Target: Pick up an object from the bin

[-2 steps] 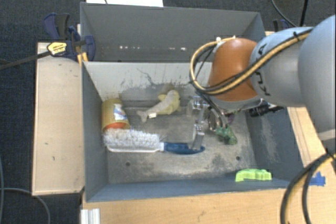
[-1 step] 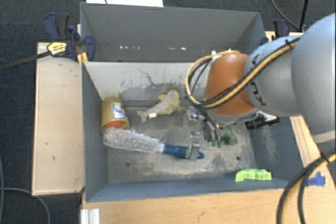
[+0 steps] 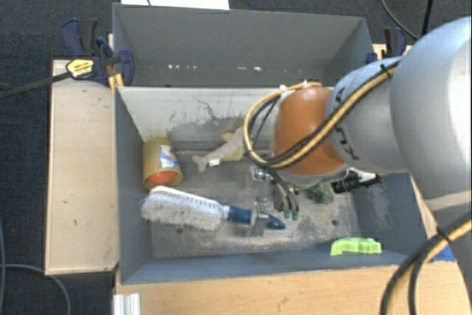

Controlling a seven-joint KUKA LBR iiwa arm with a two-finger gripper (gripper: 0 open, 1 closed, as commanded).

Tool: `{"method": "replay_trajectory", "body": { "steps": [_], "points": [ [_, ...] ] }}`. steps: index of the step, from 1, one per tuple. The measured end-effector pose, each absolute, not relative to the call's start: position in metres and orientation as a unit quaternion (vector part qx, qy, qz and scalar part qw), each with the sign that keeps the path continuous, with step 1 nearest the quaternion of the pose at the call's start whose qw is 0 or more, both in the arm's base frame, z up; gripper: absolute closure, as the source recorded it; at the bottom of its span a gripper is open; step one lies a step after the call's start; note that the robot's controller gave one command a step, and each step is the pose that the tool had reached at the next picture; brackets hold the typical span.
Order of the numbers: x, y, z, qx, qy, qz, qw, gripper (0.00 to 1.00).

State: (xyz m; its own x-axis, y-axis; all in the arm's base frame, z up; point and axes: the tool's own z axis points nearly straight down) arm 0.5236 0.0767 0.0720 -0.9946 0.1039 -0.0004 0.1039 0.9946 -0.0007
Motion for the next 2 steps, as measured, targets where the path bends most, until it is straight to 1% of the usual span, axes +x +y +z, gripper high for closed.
{"method": "replay_trajectory", "body": {
  "steps": [1,2],
  "points": [
    [0.5236,0.0999,0.0698,0.067,0.998,0.0,0.001,1.0],
    [0.5236,0.0998,0.0698,0.066,0.998,0.0,0.001,1.0]
  ]
}}
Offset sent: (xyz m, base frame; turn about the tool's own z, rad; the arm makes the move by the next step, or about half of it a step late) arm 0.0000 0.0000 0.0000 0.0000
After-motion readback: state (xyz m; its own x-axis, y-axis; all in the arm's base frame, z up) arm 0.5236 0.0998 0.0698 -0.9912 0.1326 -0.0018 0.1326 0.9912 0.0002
